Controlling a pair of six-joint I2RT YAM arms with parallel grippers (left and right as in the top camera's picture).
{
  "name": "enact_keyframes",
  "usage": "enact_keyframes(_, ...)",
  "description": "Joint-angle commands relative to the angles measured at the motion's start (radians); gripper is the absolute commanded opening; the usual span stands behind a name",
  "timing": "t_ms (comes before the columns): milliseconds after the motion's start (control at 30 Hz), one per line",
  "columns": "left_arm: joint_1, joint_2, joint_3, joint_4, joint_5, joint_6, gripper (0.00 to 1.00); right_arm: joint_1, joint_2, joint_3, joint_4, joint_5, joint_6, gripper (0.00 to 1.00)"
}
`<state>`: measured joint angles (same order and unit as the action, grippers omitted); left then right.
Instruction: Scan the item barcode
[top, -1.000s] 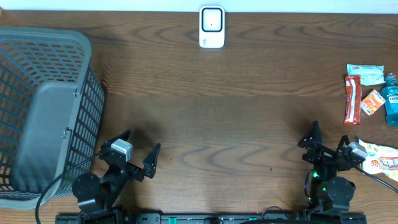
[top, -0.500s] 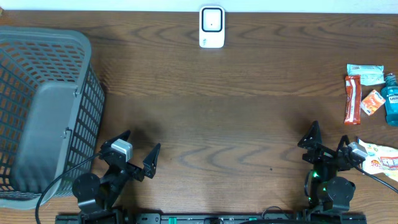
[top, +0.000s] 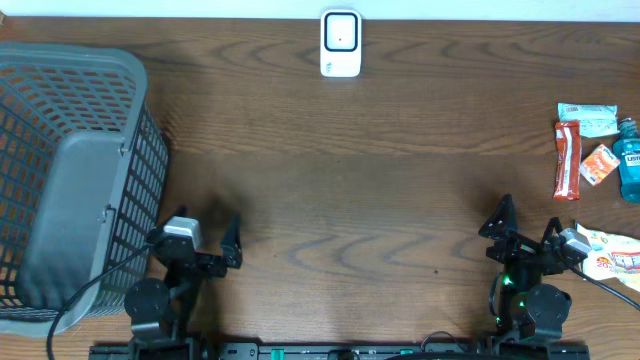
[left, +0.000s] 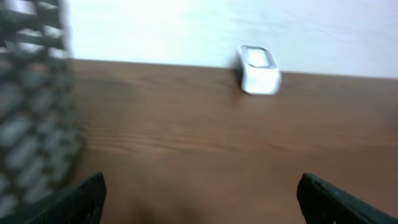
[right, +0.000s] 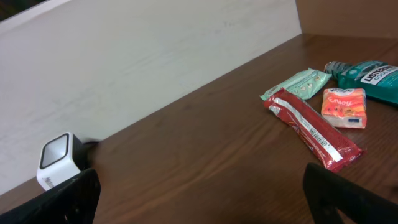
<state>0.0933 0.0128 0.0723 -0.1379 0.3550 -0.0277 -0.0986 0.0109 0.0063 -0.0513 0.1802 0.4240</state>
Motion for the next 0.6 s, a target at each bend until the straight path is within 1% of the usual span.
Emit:
enact_keyframes(0,-0.005,-0.011,-0.063,0.075,-0.188,-0.035,0.98,-0.002,-0.006,-0.001,-0.002,0.020,-0.014,0.99)
enact_keyframes(100,-0.006,-0.011,-0.068,0.076,-0.237,-0.039,0.98,-0.002,-0.006,-0.001,-0.002,0.020,-0.014,0.99)
enact_keyframes(567,-0.036,-0.011,-0.068,0.073,-0.252,-0.037,0.98,-0.002,-0.006,-0.001,-0.002,0.020,-0.014,0.99)
